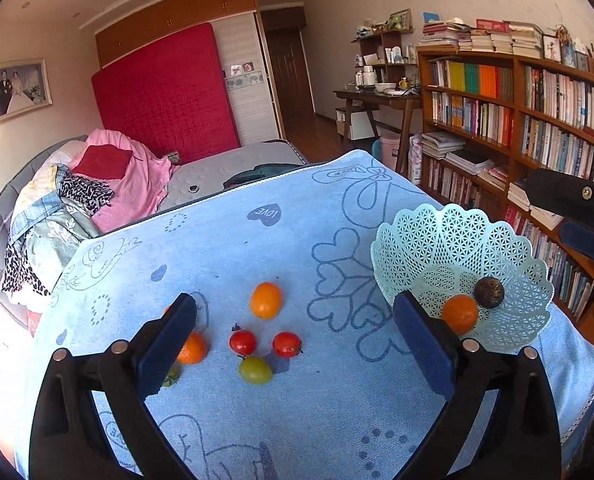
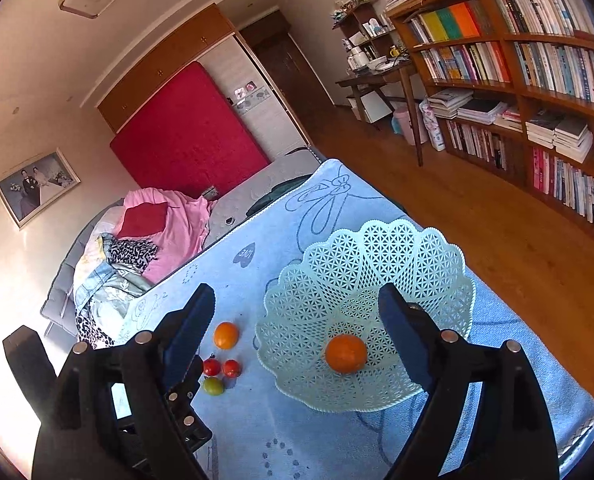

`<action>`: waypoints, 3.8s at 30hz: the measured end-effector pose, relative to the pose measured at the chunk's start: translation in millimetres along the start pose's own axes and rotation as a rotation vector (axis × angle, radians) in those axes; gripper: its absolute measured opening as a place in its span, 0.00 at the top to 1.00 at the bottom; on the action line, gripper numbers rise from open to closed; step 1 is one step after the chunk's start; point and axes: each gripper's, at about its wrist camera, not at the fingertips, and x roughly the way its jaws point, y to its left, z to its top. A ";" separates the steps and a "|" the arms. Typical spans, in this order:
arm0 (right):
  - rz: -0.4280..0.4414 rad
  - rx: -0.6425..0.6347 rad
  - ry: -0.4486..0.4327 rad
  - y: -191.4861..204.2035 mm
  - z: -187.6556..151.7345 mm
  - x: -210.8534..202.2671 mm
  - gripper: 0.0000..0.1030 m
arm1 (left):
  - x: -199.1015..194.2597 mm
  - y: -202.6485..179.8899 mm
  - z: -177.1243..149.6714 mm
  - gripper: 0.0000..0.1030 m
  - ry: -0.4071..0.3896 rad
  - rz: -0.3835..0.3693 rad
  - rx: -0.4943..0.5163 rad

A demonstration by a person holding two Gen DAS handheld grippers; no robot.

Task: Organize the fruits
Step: 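Open both tools to drop the orange and brown fruit into the basket, then move both tools back toward the remaining fruit on the towel, then grasp a green tomato with the left tool while the right tool grasps another green tomato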

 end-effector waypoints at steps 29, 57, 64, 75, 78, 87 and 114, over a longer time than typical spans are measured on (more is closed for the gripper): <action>0.044 -0.181 0.098 45.6 -28.6 24.8 0.17 | 25.0 154.9 -26.8 0.05 0.180 0.116 -0.277; 0.036 -0.274 0.233 60.4 -65.6 67.6 0.17 | 84.4 150.0 -86.3 0.50 0.301 0.023 -0.291; 0.057 -0.327 0.262 71.3 -81.5 78.4 0.17 | 87.8 155.1 -93.0 0.69 0.297 -0.027 -0.320; 0.056 -0.426 0.291 87.9 -114.0 93.2 0.17 | 60.6 163.7 -89.9 0.71 0.216 -0.015 -0.335; 0.061 -0.457 0.298 94.4 -120.4 97.8 0.17 | 52.2 167.3 -87.7 0.71 0.188 0.015 -0.335; 0.100 -0.539 0.369 129.6 -127.1 126.2 0.32 | 42.6 172.7 -85.5 0.71 0.162 0.082 -0.350; 0.020 -0.529 0.475 136.0 -146.9 194.7 0.71 | 37.2 166.6 -85.5 0.71 0.154 0.049 -0.338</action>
